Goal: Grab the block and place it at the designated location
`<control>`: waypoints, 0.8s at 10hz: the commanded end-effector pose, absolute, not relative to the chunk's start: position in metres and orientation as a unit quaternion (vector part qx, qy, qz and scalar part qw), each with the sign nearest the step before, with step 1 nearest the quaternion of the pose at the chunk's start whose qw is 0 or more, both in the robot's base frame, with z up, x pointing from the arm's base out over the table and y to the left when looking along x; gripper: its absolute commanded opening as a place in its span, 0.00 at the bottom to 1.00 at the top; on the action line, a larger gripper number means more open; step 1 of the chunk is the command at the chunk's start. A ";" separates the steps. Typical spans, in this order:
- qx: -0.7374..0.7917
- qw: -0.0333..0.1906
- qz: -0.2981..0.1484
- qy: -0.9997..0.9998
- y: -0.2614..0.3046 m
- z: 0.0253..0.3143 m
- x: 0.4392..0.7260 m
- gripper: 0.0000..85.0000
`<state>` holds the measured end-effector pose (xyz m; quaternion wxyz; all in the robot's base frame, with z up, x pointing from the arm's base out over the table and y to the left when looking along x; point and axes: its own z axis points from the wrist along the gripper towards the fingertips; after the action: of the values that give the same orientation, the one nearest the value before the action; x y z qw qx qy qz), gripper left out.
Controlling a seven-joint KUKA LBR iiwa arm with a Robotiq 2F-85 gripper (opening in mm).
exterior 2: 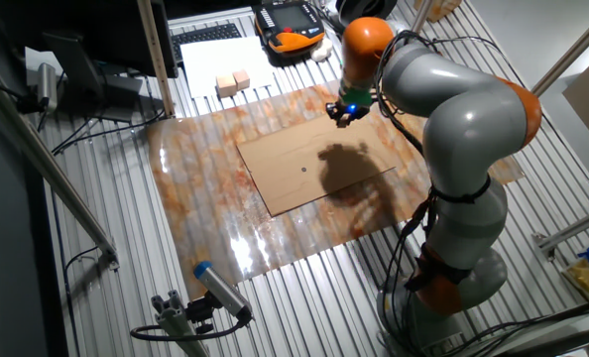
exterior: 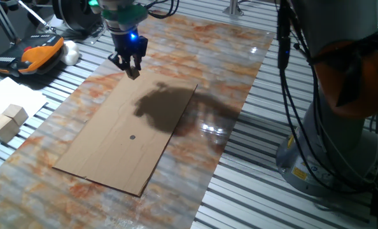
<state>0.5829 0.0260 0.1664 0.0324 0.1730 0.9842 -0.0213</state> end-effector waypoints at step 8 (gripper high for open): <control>0.189 0.033 -0.025 0.981 0.038 0.167 0.580 0.00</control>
<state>0.5801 0.0377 0.1666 0.0360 0.1913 0.9805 -0.0262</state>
